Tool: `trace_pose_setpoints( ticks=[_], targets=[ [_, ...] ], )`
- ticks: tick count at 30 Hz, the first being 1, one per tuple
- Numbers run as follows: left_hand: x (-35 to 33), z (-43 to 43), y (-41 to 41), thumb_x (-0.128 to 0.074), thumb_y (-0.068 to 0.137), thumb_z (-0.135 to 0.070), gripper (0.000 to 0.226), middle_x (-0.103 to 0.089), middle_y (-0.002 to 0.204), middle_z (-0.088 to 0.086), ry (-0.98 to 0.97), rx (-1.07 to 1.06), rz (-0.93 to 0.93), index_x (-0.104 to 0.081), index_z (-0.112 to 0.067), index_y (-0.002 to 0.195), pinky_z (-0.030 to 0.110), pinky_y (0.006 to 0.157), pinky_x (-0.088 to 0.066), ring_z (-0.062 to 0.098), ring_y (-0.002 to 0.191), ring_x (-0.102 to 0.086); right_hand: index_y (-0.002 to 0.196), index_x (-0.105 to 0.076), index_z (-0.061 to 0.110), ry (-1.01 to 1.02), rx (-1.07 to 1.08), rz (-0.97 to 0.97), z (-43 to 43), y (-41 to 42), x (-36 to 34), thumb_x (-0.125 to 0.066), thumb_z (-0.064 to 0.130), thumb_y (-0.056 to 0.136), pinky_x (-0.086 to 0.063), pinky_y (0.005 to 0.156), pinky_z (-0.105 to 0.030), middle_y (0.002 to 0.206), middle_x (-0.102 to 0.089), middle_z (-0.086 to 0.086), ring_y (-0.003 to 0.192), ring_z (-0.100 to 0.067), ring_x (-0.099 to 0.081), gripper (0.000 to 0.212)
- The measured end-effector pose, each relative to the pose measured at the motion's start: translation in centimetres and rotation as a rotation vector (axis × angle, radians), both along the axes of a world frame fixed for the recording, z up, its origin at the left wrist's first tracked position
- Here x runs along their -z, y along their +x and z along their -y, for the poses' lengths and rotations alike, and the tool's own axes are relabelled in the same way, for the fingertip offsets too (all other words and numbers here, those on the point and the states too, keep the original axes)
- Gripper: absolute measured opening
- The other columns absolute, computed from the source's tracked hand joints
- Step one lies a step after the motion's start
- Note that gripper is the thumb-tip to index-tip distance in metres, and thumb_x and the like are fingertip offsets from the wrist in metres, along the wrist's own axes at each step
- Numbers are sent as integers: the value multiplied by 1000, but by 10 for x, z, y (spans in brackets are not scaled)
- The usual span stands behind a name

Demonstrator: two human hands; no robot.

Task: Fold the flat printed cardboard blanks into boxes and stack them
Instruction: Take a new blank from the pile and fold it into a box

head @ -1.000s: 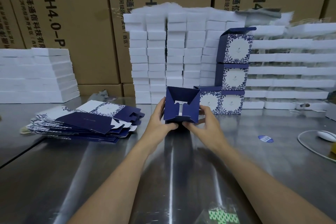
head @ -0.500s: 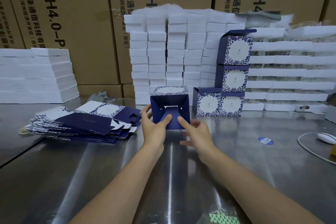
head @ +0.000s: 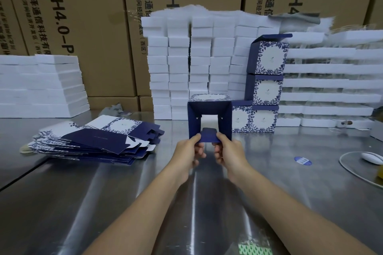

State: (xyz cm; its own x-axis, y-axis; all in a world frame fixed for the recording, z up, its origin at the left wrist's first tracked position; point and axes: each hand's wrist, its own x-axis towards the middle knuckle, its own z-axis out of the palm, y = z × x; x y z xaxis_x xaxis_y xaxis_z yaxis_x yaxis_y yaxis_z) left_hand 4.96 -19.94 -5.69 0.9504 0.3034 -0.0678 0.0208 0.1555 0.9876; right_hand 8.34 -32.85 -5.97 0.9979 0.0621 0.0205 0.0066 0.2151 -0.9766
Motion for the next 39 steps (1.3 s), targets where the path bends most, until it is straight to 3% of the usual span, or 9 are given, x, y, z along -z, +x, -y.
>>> trace_pose_setpoints(
  ticks=[4, 7, 11, 14, 20, 26, 31, 35, 39],
  targets=[
    [0, 2, -1, -54, 108, -28, 32, -54, 55, -4, 62, -37, 58, -62, -13, 81, 24, 51, -34, 11, 52, -53, 69, -65, 15, -19, -124, -63, -1, -5, -2, -64, 38, 99, -30, 45, -23, 54, -52, 1, 44, -11, -45, 38],
    [-3, 2, -3, -57, 106, -30, 32, -52, 55, -4, 66, -22, 70, -60, -13, 79, 25, 53, -35, 10, 51, -51, 56, -68, 20, 22, -239, -48, -7, -11, -2, -59, 26, 97, -33, 44, -20, 54, -51, 3, 44, -9, -42, 43],
    [-6, 5, -7, -61, 103, -35, 38, -45, 52, -4, 20, 35, 38, -55, -19, 69, 27, 55, -30, 12, 52, -45, 64, -58, 15, 66, -167, 5, -12, -13, -4, -54, 17, 99, -32, 41, -18, 50, -43, 3, 41, -8, -38, 35],
    [-5, 9, -9, -59, 105, -33, 49, -47, 49, -4, 30, 119, 66, -56, -22, 57, 27, 54, -28, 11, 49, -46, 56, -60, 20, 19, -175, 22, -9, -13, -6, -56, 19, 97, -30, 41, -18, 51, -44, 2, 40, -9, -38, 41],
    [-8, 6, -9, -52, 106, -32, 41, -37, 54, -5, 26, 93, 81, -45, -22, 67, 30, 57, -28, 14, 55, -44, 70, -47, 19, 78, -113, -52, -2, -10, -12, -47, 22, 97, -23, 40, -22, 52, -37, 6, 43, -11, -30, 28],
    [-7, 5, -8, -37, 106, -24, 36, -35, 54, -5, 32, 17, 94, -38, -22, 70, 30, 56, -26, 16, 55, -39, 68, -44, 22, -6, -157, -61, -1, -13, -14, -49, 24, 98, -21, 48, -26, 54, -31, 6, 49, -13, -30, 30],
    [-7, 4, -9, -40, 105, -26, 36, -36, 53, -6, 3, -45, 65, -40, -22, 69, 30, 56, -28, 13, 51, -42, 67, -36, 24, 12, -96, -59, 0, -12, -16, -45, 19, 100, -18, 47, -26, 54, -27, 7, 45, -12, -27, 35],
    [-9, 1, -7, -38, 103, -19, 29, -33, 56, -5, -2, -98, 60, -38, -21, 74, 26, 52, -26, 14, 55, -35, 70, -40, 23, -70, -115, -45, 3, -9, -16, -49, 23, 98, -20, 49, -26, 55, -29, 7, 46, -12, -32, 30],
    [-9, -3, -9, -46, 101, -24, 32, -33, 54, -5, -63, -101, 35, -39, -22, 70, 27, 51, -26, 13, 47, -37, 76, -47, 20, -67, -130, -22, 7, -2, -14, -53, 21, 98, -22, 45, -22, 54, -34, 7, 48, -12, -37, 23]
  ],
)
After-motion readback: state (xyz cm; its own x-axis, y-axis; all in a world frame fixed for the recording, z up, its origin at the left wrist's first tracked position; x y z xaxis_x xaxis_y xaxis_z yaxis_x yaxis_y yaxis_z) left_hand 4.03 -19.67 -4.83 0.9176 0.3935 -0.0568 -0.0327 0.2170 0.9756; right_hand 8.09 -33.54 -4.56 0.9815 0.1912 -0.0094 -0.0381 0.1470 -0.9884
